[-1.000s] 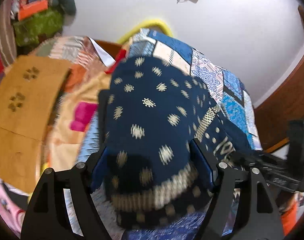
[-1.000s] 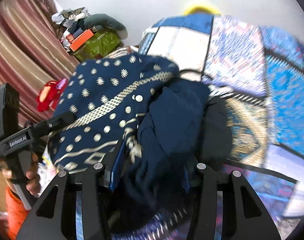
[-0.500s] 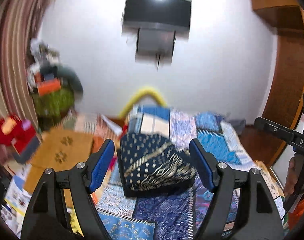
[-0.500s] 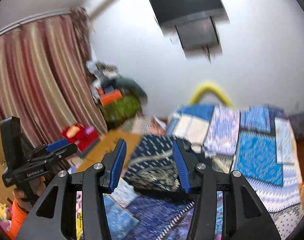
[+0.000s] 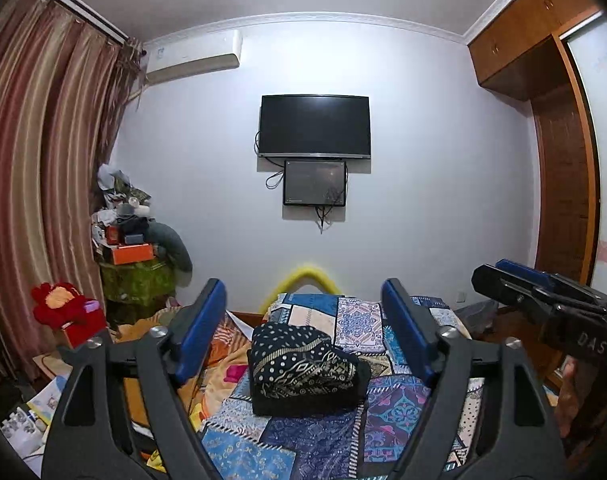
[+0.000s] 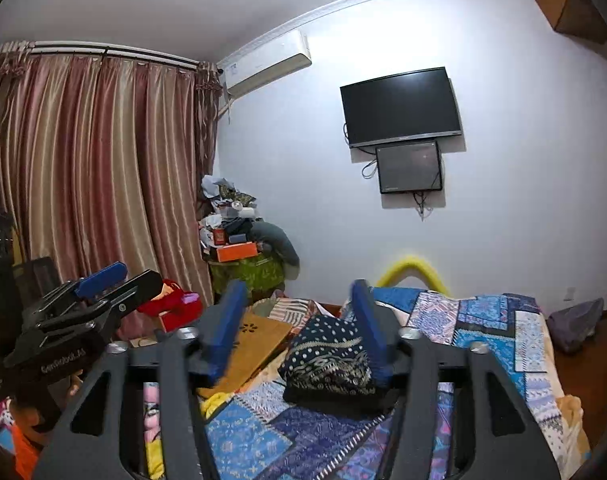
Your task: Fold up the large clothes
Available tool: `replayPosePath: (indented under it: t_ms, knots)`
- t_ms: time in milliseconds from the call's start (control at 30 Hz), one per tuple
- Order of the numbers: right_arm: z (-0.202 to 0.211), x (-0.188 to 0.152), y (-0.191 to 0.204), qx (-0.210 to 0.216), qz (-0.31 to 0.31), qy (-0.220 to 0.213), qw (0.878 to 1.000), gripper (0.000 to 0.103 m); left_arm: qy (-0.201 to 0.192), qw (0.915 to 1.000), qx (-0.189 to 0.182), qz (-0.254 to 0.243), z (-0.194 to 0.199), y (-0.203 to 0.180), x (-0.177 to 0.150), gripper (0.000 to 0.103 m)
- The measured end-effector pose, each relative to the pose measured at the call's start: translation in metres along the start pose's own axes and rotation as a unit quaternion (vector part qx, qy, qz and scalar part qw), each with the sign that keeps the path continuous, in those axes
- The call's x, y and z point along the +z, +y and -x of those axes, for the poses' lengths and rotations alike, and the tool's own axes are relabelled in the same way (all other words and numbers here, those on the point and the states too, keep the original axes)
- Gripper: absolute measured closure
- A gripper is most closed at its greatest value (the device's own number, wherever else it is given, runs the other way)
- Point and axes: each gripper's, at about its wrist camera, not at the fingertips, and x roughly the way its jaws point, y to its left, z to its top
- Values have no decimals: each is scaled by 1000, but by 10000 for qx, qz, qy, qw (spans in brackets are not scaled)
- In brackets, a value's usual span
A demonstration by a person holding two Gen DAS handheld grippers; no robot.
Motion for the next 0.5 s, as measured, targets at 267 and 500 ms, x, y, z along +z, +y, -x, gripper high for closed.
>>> replayPosePath:
  t_ms: [267,500]
  knots:
    - [13,-7,2,-590,103,-189,9980,2,108,9997,124,203,15,1,-17,4]
    - [19,-9,-3,-686,17,-143,9975,1,168,9996,171,166,19,-4,-25,3]
